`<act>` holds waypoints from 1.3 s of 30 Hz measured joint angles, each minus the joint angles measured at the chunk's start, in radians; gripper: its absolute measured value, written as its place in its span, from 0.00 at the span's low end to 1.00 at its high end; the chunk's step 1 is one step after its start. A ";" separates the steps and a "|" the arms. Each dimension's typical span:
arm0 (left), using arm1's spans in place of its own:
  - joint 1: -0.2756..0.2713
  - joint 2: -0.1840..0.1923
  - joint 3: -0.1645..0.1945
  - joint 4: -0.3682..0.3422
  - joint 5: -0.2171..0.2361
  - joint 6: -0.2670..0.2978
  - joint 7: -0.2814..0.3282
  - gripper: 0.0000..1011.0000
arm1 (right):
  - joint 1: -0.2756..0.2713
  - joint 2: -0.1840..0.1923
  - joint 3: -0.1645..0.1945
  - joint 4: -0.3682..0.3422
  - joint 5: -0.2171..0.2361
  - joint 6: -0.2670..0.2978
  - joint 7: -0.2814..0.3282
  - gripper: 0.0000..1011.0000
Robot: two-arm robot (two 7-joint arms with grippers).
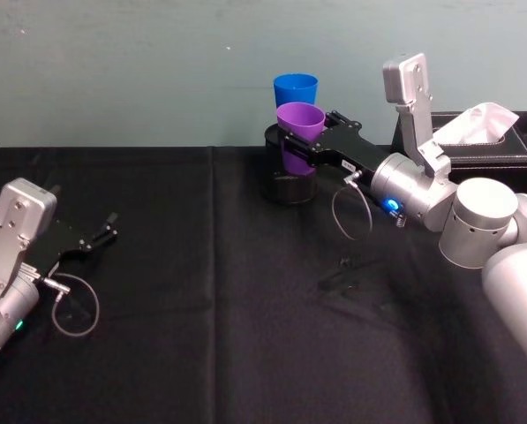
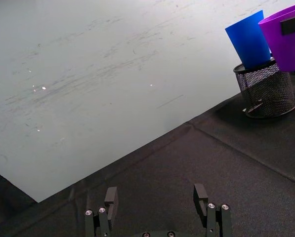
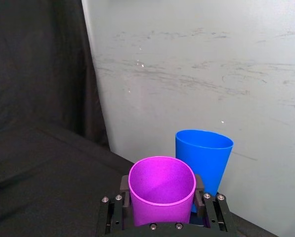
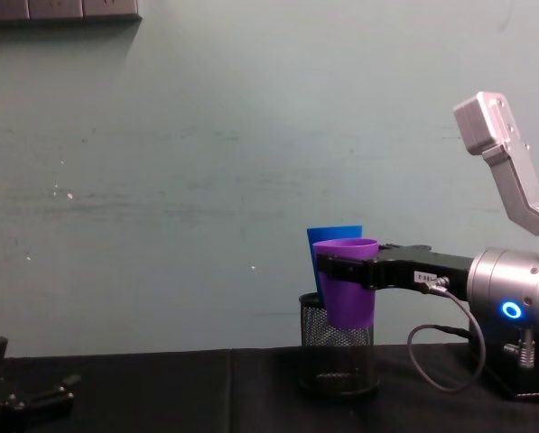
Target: Pick up one cup with a gripper and tap it against the other cup.
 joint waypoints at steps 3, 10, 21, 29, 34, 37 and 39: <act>0.000 0.000 0.000 0.000 0.000 0.000 0.000 0.99 | 0.000 0.000 0.000 0.000 0.000 0.000 0.000 0.72; 0.000 0.000 0.000 0.000 0.000 0.000 0.000 0.99 | 0.000 0.000 0.000 0.000 0.000 0.000 -0.001 0.72; 0.000 0.000 0.000 0.000 0.000 0.000 0.000 0.99 | 0.000 0.000 0.000 0.000 0.000 0.000 -0.001 0.72; 0.000 0.000 0.000 0.000 0.000 0.000 0.000 0.99 | 0.000 0.000 0.000 0.000 0.000 0.000 -0.002 0.72; 0.000 0.000 0.000 0.000 0.000 0.000 0.000 0.99 | 0.000 0.000 0.000 0.000 0.000 0.000 -0.002 0.72; 0.000 0.000 0.000 0.000 0.000 0.000 0.000 0.99 | 0.000 0.000 0.000 0.000 0.000 0.000 -0.002 0.72; 0.000 0.000 0.000 0.000 0.000 0.000 0.000 0.99 | 0.000 0.000 0.000 0.000 0.000 0.000 -0.002 0.72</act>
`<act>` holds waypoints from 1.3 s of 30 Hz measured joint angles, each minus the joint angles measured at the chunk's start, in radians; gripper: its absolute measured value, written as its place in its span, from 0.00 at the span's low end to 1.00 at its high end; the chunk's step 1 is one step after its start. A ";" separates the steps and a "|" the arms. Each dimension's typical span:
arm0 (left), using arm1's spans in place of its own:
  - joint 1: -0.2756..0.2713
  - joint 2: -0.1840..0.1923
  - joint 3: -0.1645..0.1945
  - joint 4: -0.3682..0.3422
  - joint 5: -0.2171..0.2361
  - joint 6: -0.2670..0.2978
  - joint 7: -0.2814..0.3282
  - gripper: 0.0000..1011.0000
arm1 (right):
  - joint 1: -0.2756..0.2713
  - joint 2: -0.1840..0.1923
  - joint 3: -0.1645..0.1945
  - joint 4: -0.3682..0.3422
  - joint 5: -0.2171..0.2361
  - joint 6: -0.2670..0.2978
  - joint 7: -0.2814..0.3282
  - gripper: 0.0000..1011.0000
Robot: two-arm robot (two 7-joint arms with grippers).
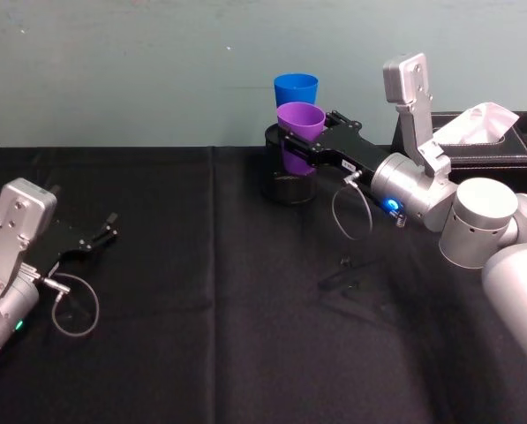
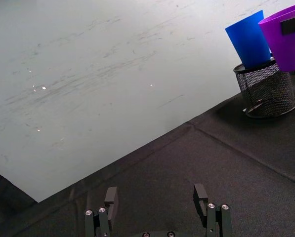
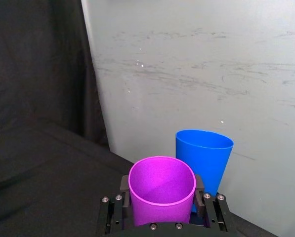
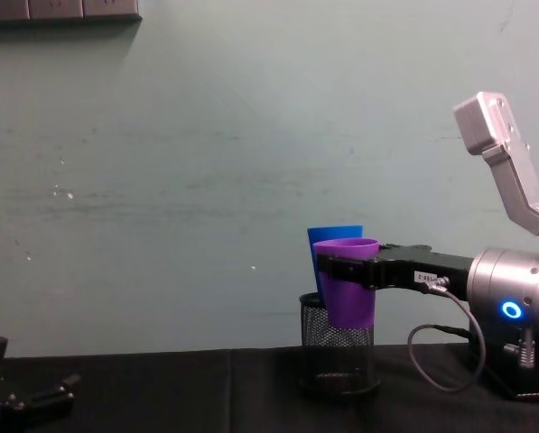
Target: Pick up one cup with a gripper and tap it against the other cup.
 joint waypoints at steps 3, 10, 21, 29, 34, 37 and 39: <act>0.000 0.000 0.000 0.000 0.000 0.000 0.000 0.99 | 0.000 0.000 0.000 0.000 0.000 0.000 0.000 0.72; 0.000 0.000 0.000 0.000 0.000 0.000 0.000 0.99 | 0.000 0.000 0.000 0.000 0.000 0.000 0.000 0.72; 0.000 0.000 0.000 0.000 0.000 0.000 0.000 0.99 | 0.000 0.000 0.000 0.000 0.000 0.000 0.000 0.72; 0.000 0.000 0.000 0.000 0.000 0.000 0.000 0.99 | 0.000 0.000 0.000 0.000 0.000 0.000 0.000 0.72; 0.000 0.000 0.000 0.000 0.000 0.000 0.000 0.99 | 0.000 0.000 0.000 0.000 0.000 0.000 0.000 0.72; 0.000 0.000 0.000 0.000 0.000 0.000 0.000 0.99 | 0.000 0.000 0.000 0.000 0.000 0.000 0.000 0.72; 0.000 0.000 0.000 0.000 0.000 0.000 0.000 0.99 | 0.000 0.000 0.000 0.000 0.000 0.000 0.000 0.72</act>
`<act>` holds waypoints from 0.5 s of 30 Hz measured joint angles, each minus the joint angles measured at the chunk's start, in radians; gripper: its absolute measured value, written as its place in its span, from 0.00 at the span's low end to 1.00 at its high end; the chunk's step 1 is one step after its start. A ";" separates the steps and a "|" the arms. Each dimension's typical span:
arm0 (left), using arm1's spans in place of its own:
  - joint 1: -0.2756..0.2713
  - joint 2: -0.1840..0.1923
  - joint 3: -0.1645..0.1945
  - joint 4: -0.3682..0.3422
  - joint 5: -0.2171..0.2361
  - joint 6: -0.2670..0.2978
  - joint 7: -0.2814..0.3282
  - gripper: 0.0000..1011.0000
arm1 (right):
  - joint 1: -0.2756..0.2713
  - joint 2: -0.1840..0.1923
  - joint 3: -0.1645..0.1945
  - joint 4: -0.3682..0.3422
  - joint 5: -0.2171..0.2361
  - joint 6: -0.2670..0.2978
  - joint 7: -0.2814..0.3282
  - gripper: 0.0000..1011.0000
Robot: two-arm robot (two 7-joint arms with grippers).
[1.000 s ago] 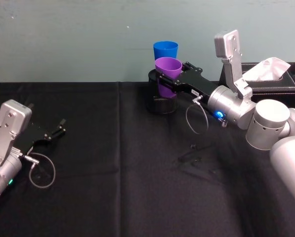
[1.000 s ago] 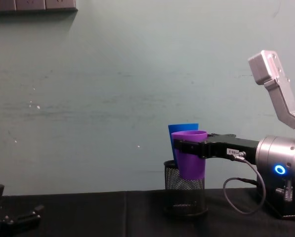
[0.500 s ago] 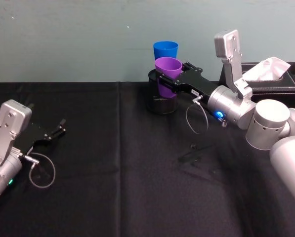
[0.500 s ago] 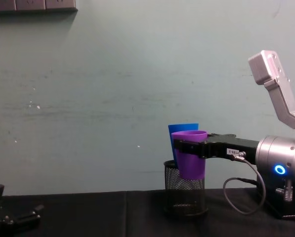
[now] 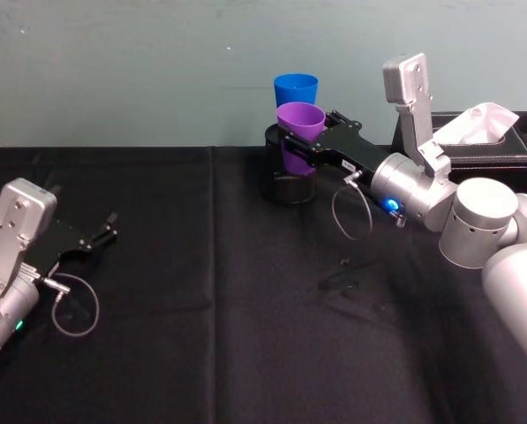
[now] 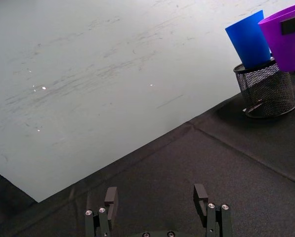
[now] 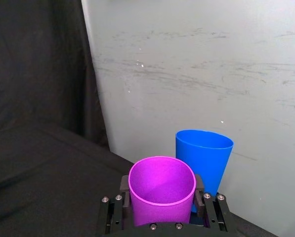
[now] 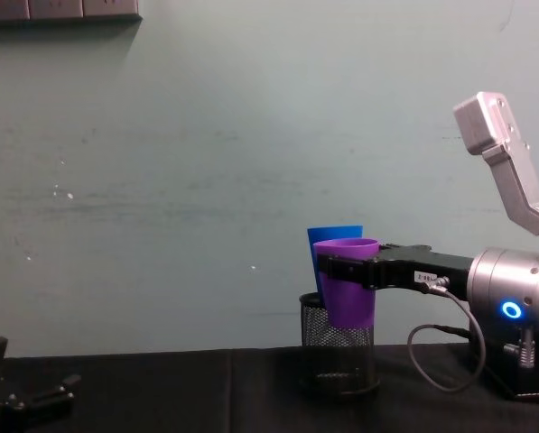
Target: Pick up one cup with a gripper and tap it against the other cup.
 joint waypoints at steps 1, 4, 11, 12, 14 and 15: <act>0.000 0.000 0.000 0.000 0.000 0.000 0.000 0.99 | 0.000 0.000 0.000 0.000 0.000 0.000 0.000 0.72; 0.000 0.000 0.000 0.000 0.000 0.000 0.000 0.99 | 0.000 0.000 0.000 0.000 0.000 0.000 0.000 0.72; 0.000 0.000 0.000 0.000 0.000 0.000 0.000 0.99 | 0.000 0.000 0.000 0.000 0.000 0.000 0.000 0.72; 0.000 0.000 0.000 0.000 0.000 0.000 0.000 0.99 | 0.000 0.000 0.000 0.000 0.000 0.000 0.000 0.72; 0.000 0.000 0.000 0.000 0.000 0.000 0.000 0.99 | 0.000 0.000 0.000 0.000 0.000 0.000 0.000 0.72; 0.000 0.000 0.000 0.000 0.000 0.000 0.000 0.99 | 0.000 0.000 0.000 0.000 0.000 0.000 0.000 0.72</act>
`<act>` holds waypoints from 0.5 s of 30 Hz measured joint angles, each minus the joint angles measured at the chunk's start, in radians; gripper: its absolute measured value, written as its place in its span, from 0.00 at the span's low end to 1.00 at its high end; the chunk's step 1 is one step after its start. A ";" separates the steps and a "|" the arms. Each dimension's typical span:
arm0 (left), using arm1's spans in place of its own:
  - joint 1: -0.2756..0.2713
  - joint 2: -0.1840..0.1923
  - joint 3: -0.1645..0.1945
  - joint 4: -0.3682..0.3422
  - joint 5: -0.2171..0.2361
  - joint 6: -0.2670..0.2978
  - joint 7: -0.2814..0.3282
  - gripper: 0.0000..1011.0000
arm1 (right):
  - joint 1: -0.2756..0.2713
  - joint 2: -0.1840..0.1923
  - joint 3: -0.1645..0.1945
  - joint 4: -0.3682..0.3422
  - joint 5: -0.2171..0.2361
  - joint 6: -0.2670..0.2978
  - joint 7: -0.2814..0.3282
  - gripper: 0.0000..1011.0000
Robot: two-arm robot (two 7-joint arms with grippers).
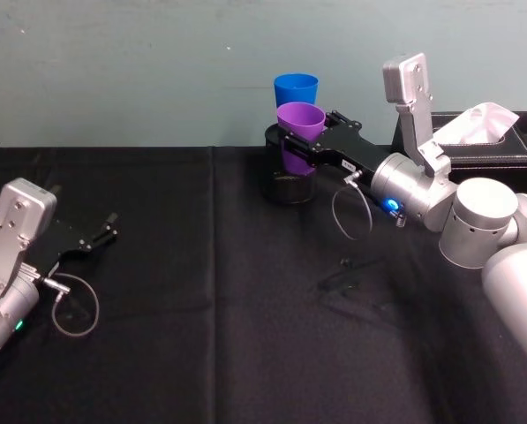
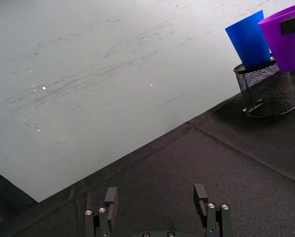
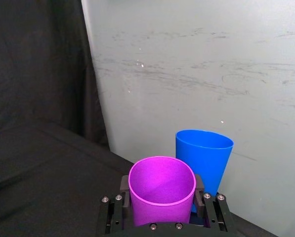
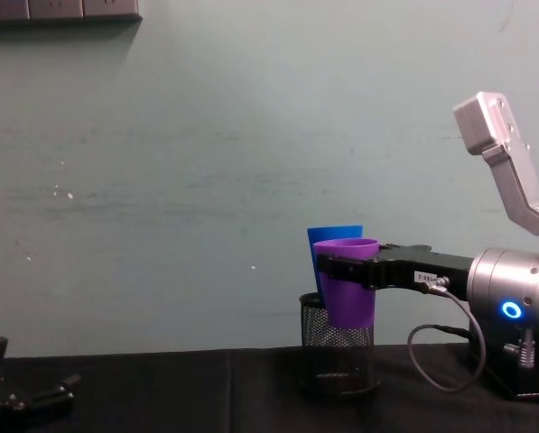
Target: Pick up one cup with a gripper and tap it against the other cup.
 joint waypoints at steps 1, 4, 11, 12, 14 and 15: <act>0.000 0.000 0.000 0.000 0.000 0.000 0.000 0.99 | 0.000 0.000 0.000 0.000 0.000 0.000 0.000 0.72; 0.000 0.000 0.000 0.000 0.000 0.000 0.000 0.99 | 0.000 0.000 0.000 0.000 0.000 0.000 0.000 0.72; 0.000 0.000 0.000 0.000 0.000 0.000 0.000 0.99 | 0.000 0.000 0.002 0.000 0.001 -0.001 0.000 0.72; 0.000 0.000 0.000 0.000 0.000 0.000 0.000 0.99 | 0.000 0.000 0.004 -0.001 0.002 -0.002 0.003 0.72; 0.000 0.000 0.000 0.000 0.000 0.000 0.000 0.99 | -0.002 0.002 0.006 -0.008 0.006 -0.002 0.011 0.72; 0.000 0.000 0.000 0.000 0.000 0.000 0.000 0.99 | -0.006 0.004 0.006 -0.016 0.007 -0.002 0.015 0.72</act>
